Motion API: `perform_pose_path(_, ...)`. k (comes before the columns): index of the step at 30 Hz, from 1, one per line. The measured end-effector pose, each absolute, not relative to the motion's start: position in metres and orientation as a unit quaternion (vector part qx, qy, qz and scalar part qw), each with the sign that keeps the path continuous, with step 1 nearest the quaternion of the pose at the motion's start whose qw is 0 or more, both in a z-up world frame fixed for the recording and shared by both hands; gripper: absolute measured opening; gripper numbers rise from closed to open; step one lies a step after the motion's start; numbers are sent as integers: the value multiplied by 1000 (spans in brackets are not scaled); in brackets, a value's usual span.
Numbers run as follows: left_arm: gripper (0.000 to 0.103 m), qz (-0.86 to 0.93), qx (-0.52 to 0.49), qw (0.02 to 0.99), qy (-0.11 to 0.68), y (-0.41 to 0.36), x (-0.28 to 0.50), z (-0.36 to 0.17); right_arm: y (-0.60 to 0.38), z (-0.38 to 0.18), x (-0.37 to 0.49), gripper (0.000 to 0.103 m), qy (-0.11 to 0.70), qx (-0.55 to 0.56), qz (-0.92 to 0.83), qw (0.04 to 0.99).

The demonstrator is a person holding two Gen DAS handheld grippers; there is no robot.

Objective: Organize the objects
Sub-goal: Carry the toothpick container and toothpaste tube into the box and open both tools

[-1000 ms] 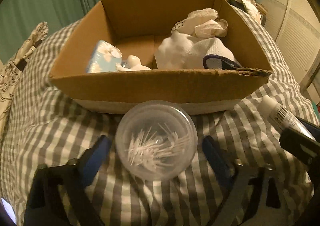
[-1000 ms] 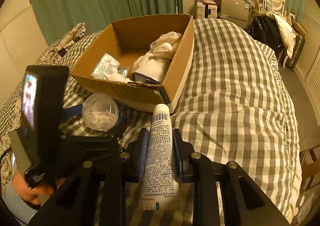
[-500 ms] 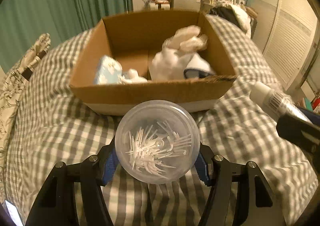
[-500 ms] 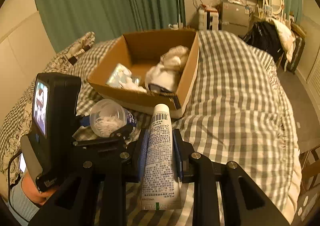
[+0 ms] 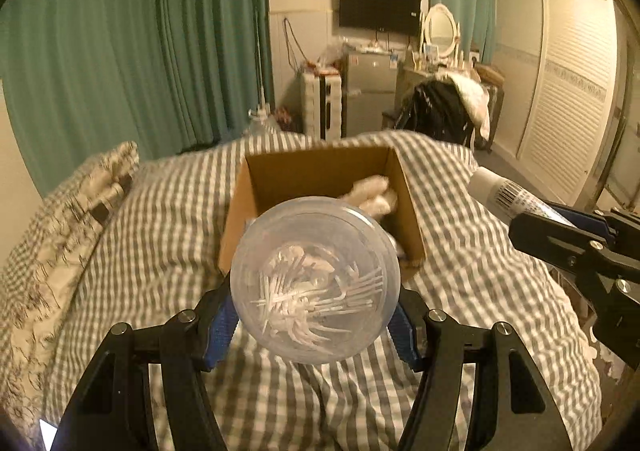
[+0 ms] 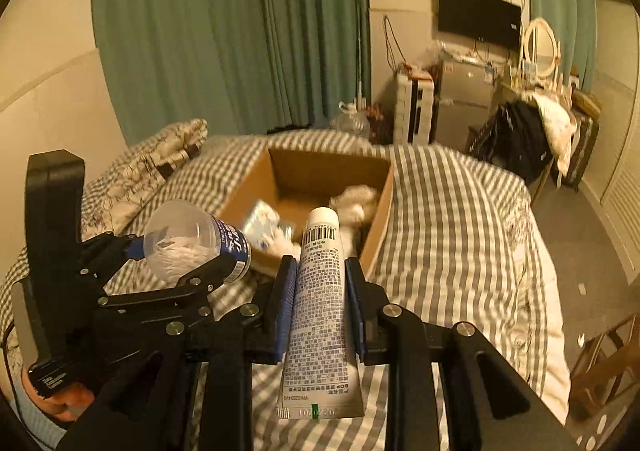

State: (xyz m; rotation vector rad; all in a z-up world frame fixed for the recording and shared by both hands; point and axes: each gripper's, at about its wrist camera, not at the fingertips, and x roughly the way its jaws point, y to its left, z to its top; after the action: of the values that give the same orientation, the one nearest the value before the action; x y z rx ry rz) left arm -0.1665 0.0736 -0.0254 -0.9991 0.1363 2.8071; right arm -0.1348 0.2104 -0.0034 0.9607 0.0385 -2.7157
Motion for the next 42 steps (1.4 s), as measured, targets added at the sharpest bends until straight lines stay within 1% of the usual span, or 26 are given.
perform_pose_path(8, 65, 950, -301, 68, 52, 70, -210, 8, 204, 35, -180, 24, -2, 297, -943, 149)
perform_pose_path(11, 65, 953, -293, 65, 49, 70, -232, 12, 200, 42, -207, 24, -8, 293, -943, 156)
perform_pose_path(15, 65, 952, -295, 62, 47, 70, -263, 4, 195, 41, -245, 24, -12, 292, -944, 154)
perform_pose_path(18, 65, 948, -308, 60, 45, 68, -287, -14, 192, 29, -275, 24, -14, 300, -941, 155)
perform_pose_path(24, 65, 939, -335, 61, 51, 66, -318, -52, 185, -20, -327, 24, -17, 336, -930, 151)
perform_pose_path(28, 65, 933, -352, 65, 48, 63, -329, -73, 188, -49, -347, 24, -27, 355, -922, 151)
perform_pose_path(32, 66, 926, -367, 69, 59, 68, -332, -86, 192, -64, -349, 25, -45, 356, -920, 157)
perform_pose_path(33, 70, 925, -367, 68, 62, 68, -331, -86, 193, -66, -350, 35, -50, 356, -919, 159)
perform_pose_path(34, 84, 926, -366, 67, 64, 69, -329, -86, 195, -65, -348, 43, -52, 355, -920, 156)
perform_pose_path(35, 97, 927, -363, 65, 65, 69, -328, -84, 196, -62, -344, 57, -52, 348, -923, 152)
perform_pose_path(36, 99, 930, -356, 63, 64, 68, -323, -81, 197, -58, -341, 59, -51, 341, -928, 145)
perform_pose_path(40, 99, 938, -335, 67, 53, 68, -307, -59, 205, -37, -323, 59, -50, 323, -937, 126)
perform_pose_path(42, 99, 942, -325, 63, 55, 67, -298, -44, 208, -25, -314, 61, -44, 318, -940, 113)
